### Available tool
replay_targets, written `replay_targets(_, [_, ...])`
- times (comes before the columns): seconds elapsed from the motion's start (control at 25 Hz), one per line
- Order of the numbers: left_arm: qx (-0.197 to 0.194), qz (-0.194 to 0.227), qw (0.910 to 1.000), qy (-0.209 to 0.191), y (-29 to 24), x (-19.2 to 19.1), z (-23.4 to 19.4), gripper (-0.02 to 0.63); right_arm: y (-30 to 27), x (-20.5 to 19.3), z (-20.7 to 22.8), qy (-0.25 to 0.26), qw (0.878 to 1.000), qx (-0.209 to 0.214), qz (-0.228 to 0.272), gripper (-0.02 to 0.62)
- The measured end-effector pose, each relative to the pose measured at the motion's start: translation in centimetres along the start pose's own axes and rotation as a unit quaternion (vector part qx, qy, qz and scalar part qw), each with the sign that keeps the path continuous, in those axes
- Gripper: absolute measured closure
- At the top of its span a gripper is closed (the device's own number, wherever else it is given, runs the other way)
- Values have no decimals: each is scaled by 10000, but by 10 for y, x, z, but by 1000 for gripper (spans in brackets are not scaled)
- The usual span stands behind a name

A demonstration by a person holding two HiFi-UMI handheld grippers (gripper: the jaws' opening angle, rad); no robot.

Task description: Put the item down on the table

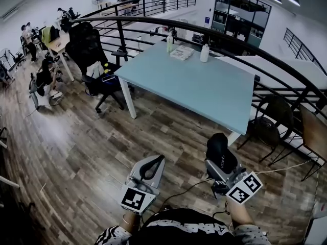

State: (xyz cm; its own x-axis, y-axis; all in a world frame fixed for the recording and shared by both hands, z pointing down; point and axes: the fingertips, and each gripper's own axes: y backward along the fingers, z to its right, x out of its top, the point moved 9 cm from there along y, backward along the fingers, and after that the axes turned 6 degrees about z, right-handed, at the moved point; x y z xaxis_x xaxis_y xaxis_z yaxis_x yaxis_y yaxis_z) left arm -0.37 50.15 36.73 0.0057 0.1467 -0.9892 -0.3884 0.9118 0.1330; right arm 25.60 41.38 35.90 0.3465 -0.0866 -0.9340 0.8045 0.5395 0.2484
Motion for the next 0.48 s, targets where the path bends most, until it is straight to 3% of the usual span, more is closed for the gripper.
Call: replay_targets(0.48, [330, -61, 9994, 37, 20, -9, -27, 606, -39, -18, -6, -43, 9994, 307, -128, 241])
